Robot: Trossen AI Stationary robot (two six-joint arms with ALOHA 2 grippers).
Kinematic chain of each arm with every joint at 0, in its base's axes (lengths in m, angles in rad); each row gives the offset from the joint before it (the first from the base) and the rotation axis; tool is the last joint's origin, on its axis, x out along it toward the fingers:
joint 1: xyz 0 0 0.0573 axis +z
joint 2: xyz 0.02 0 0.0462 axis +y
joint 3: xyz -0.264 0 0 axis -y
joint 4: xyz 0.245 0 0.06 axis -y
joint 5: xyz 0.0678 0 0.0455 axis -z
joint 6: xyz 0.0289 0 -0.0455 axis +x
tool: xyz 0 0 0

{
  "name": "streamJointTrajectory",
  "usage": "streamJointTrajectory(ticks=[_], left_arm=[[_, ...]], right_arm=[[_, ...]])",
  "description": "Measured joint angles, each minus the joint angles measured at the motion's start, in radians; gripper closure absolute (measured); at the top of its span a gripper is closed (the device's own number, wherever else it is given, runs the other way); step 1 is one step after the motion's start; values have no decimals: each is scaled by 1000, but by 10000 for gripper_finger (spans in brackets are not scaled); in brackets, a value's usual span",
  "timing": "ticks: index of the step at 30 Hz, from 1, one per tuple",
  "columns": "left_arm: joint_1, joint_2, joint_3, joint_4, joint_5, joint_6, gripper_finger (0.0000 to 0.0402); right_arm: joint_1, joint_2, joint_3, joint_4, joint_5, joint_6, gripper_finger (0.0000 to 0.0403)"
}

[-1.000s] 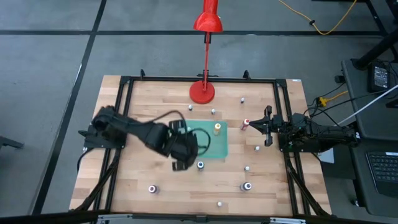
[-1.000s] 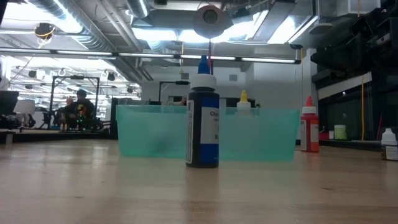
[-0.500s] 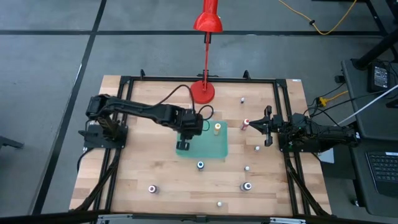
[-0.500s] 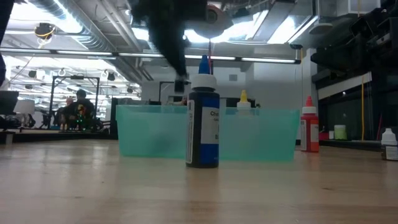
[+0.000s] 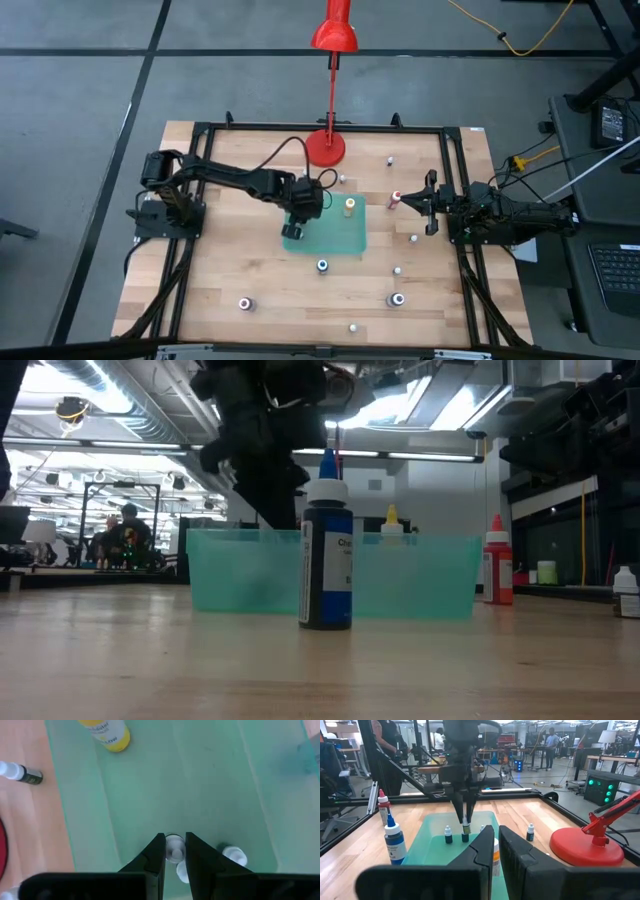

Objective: Pick & Place food coloring
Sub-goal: Put the bottom small green food coloring bottle into the green bin

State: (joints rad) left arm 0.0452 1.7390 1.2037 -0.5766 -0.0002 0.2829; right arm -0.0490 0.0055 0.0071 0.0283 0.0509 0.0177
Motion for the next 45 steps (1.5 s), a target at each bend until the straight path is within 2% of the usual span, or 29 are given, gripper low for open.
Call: streamJointTrajectory(ticks=[12, 19, 25, 33, 40, 45], left_arm=[[24, 0, -88, 85, 8, -7, 353], [24, 20, -86, 153, 17, -10, 353], [22, 68, -86, 147, 27, -7, 352], [31, 67, -86, 139, 29, -21, 348], [32, 57, -78, 107, 18, -36, 304], [29, 42, 17, 2, 10, -11, 268]], right_arm=[[0, 0, 0, 0, 0, 0, 372], [0, 0, 0, 0, 0, 0, 372], [0, 0, 0, 0, 0, 0, 372], [0, 0, 0, 0, 0, 0, 372], [0, 0, 0, 0, 0, 0, 372], [0, 0, 0, 0, 0, 0, 372]])
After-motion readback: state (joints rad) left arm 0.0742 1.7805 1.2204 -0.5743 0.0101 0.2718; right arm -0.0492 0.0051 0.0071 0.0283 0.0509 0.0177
